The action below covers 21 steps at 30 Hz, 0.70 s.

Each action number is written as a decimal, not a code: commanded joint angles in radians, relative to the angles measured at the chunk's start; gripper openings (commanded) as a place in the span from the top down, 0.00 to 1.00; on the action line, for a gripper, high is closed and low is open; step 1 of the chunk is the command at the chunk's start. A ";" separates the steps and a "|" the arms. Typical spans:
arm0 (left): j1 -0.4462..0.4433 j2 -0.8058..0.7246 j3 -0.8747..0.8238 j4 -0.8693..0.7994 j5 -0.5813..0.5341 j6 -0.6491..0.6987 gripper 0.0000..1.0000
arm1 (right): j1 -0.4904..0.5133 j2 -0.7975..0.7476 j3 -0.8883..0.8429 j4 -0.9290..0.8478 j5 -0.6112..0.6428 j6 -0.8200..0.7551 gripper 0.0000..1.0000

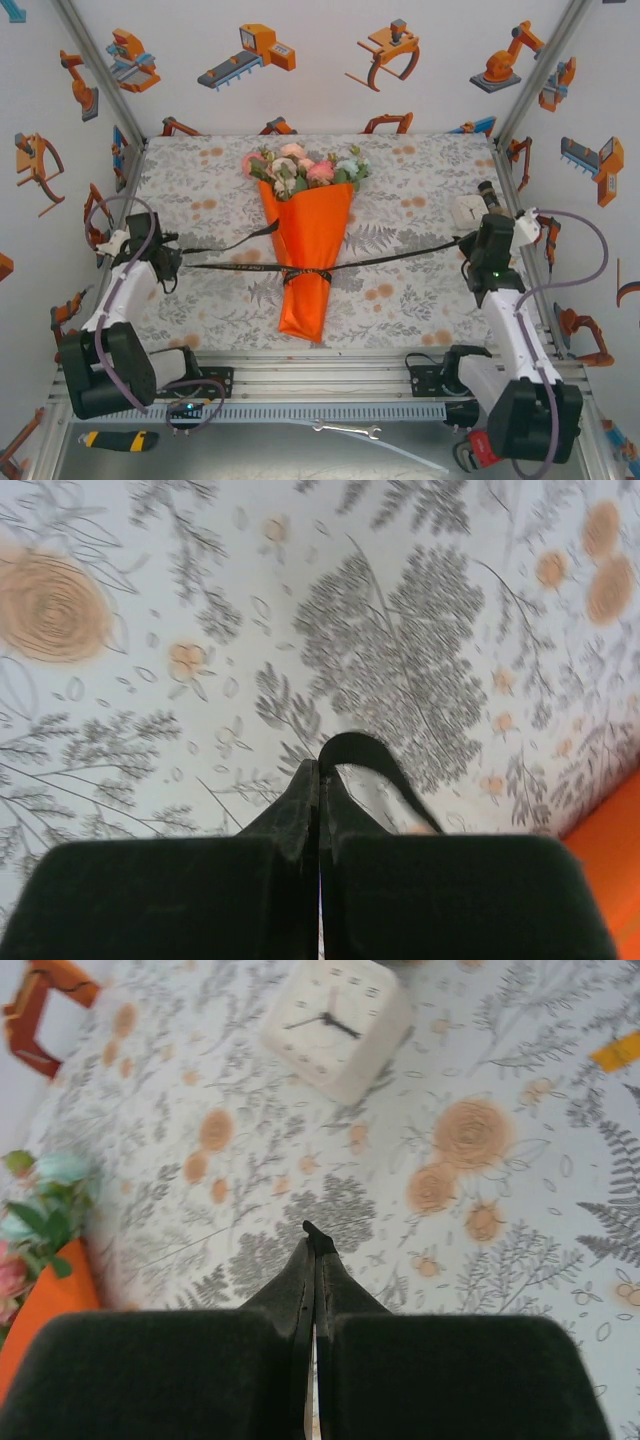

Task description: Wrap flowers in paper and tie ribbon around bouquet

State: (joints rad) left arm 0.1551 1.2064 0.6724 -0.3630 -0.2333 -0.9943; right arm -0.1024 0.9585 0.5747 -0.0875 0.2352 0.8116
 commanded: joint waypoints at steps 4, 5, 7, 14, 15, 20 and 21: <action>0.103 0.059 -0.022 -0.001 0.021 0.040 1.00 | -0.144 0.186 -0.005 0.092 -0.099 0.044 1.00; 0.116 0.062 -0.028 0.005 0.024 0.039 1.00 | -0.167 0.208 -0.006 0.104 -0.109 0.055 1.00; 0.144 0.062 -0.036 0.003 0.022 0.032 1.00 | -0.209 0.261 0.003 0.129 -0.118 0.063 1.00; 0.249 0.060 -0.063 0.016 0.025 0.003 1.00 | -0.362 0.345 0.077 0.112 -0.062 0.071 1.00; 0.264 0.062 -0.063 0.019 0.029 -0.001 1.00 | -0.387 0.352 0.087 0.111 -0.062 0.080 1.00; 0.322 0.055 -0.052 0.010 0.030 -0.010 1.00 | -0.472 0.364 0.110 0.106 -0.059 0.147 1.00; 0.325 0.051 -0.050 0.011 0.033 -0.011 1.00 | -0.476 0.359 0.106 0.112 -0.057 0.153 1.00</action>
State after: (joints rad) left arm 0.4473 1.2667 0.6132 -0.3752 -0.1326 -0.9936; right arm -0.5388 1.3216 0.6445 -0.0227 0.0933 0.9234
